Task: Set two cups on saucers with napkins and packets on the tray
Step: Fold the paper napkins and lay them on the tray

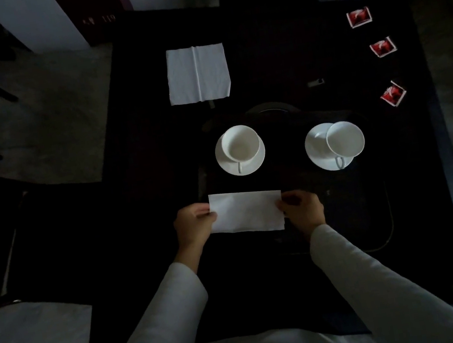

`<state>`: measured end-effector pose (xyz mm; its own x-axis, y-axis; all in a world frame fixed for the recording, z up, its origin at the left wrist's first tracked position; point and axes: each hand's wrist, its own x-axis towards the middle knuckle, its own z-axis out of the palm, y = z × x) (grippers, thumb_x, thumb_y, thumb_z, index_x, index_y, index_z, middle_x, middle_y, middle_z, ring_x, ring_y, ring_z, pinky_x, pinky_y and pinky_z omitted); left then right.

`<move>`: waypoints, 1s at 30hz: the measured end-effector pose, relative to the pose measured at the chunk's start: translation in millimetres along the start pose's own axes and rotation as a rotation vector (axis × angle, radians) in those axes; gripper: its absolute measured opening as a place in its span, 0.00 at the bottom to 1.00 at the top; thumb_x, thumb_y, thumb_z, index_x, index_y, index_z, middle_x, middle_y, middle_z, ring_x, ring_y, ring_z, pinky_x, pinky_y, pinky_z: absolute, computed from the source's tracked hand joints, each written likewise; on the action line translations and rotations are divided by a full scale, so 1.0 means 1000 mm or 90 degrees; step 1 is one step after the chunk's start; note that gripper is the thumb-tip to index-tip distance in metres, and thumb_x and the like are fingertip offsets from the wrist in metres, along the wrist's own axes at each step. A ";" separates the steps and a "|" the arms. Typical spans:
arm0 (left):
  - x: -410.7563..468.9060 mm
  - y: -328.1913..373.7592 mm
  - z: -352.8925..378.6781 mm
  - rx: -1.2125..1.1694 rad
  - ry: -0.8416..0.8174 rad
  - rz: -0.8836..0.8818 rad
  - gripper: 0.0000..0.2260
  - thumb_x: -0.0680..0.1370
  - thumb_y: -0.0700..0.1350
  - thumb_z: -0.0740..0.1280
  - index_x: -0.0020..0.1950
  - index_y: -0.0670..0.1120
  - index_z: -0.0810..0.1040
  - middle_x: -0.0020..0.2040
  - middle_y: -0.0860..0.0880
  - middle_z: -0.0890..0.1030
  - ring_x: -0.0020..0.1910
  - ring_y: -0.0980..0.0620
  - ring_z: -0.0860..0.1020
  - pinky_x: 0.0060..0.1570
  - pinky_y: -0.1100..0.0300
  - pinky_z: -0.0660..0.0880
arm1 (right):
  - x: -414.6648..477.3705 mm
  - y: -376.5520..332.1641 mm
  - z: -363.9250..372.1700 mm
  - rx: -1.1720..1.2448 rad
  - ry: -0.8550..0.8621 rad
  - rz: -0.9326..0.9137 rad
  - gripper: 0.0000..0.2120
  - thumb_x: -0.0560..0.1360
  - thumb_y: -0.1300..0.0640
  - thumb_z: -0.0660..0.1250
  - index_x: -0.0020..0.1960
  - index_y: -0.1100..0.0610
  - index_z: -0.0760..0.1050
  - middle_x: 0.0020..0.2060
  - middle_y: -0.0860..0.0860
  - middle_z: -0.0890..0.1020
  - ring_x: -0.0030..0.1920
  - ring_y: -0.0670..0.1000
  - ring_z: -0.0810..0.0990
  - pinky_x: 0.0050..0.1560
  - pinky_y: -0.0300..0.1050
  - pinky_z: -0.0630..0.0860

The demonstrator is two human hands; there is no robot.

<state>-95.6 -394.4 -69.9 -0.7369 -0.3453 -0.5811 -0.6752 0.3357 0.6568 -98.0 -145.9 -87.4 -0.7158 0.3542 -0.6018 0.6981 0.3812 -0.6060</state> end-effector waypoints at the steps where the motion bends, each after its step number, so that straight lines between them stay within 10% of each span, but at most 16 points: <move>1: 0.000 0.000 0.000 0.001 0.001 -0.001 0.11 0.70 0.36 0.75 0.52 0.42 0.86 0.47 0.46 0.87 0.47 0.50 0.84 0.52 0.58 0.79 | 0.001 0.000 0.000 -0.002 0.002 0.000 0.08 0.71 0.54 0.77 0.50 0.51 0.85 0.39 0.45 0.84 0.46 0.53 0.86 0.55 0.50 0.82; 30: 0.009 0.021 -0.047 -0.209 -0.065 -0.089 0.09 0.73 0.35 0.75 0.52 0.41 0.84 0.47 0.40 0.86 0.47 0.46 0.86 0.47 0.58 0.82 | 0.011 -0.023 -0.046 0.047 -0.010 -0.071 0.04 0.75 0.57 0.74 0.45 0.48 0.85 0.36 0.47 0.87 0.40 0.50 0.87 0.47 0.48 0.85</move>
<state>-115.4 -431.5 -39.1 -0.6485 -0.2725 -0.7108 -0.7361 -0.0135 0.6767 -122.7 -111.4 -55.9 -0.7894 0.2994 -0.5358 0.6134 0.3538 -0.7061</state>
